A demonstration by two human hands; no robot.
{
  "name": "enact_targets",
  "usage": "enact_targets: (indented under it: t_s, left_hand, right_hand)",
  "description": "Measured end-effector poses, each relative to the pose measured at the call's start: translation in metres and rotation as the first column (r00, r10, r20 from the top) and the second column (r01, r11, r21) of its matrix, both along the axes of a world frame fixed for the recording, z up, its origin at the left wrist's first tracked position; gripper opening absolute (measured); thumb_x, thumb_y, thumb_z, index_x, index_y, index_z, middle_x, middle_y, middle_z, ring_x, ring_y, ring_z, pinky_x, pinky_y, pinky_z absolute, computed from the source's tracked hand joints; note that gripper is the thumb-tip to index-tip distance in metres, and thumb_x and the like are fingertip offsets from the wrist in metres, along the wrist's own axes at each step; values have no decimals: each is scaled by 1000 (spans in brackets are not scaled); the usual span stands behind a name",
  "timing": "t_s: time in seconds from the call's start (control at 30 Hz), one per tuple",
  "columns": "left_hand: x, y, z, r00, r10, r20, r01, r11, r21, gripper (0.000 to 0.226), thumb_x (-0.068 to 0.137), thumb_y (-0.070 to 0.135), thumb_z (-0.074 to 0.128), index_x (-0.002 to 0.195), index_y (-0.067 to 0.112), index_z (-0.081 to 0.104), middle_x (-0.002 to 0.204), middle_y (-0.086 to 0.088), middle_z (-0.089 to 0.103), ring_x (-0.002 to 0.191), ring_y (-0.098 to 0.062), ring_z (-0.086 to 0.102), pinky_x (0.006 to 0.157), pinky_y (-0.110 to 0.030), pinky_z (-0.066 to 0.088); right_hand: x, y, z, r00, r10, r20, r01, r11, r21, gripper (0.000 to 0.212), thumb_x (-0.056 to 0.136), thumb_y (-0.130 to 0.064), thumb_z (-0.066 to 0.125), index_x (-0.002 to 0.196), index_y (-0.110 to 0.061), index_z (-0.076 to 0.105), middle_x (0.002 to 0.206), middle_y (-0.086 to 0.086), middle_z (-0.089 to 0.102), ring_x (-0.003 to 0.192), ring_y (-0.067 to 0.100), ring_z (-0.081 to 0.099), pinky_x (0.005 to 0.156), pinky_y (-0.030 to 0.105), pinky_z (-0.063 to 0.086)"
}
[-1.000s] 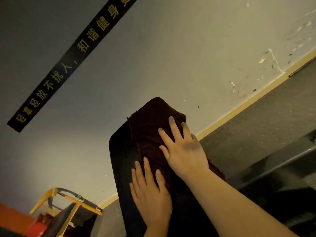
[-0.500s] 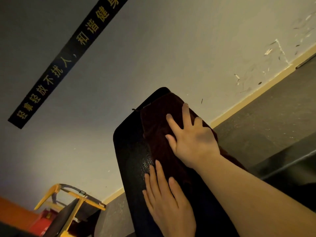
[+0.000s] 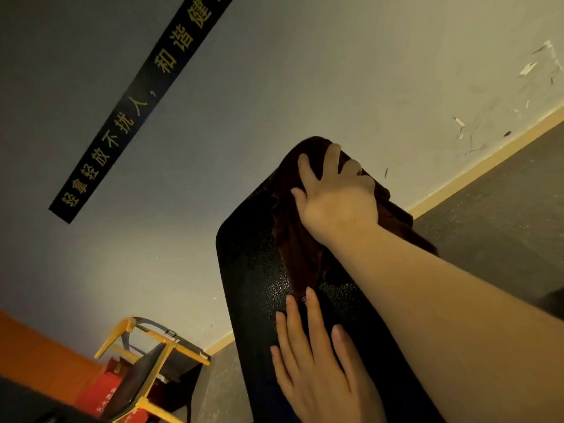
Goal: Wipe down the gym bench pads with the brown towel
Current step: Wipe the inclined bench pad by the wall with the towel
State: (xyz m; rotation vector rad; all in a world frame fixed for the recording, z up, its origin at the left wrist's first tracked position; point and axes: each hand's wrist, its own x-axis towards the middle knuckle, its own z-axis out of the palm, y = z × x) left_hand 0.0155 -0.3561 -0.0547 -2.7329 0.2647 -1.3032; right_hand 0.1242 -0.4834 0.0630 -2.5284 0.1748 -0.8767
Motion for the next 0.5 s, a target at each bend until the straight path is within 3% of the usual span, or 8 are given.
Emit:
enact_targets:
  t_s: [0.1,0.23,0.37,0.5]
  left_hand:
    - [-3,-3,1,999,-37,-19,34,990,-138,47,105,50,10,153,50,10,145,-4,50,135,-18,34,106,-41,24]
    - [-8,-7,5,1000,2,5,-1,957,-289,51,103,59,8,152,48,11,152,1,41,141,-4,20,113,-46,22]
    - [-23,-18,15,994,-29,-103,-16,909,-416,55,94,53,11,147,41,22,157,3,36,145,-7,19,120,-37,7]
    - [-33,-19,19,991,-48,-121,-7,909,-417,63,97,53,8,152,30,28,157,-1,36,147,-18,26,122,-40,11]
  right_hand:
    - [-15,-4,-4,995,66,-71,-66,998,-1,62,104,-49,16,157,-23,-4,159,27,0,128,47,35,88,53,47]
    - [-47,-7,-18,989,97,-107,-97,995,7,64,102,-53,16,155,-27,-8,158,24,-3,131,47,31,91,54,47]
    - [-84,-10,-41,981,126,-146,-122,992,39,63,102,-54,13,154,-29,-12,157,23,-4,128,45,32,89,53,49]
    - [-127,-12,-65,968,152,-200,-144,988,51,66,101,-56,14,153,-30,-18,158,22,-10,130,46,30,91,54,48]
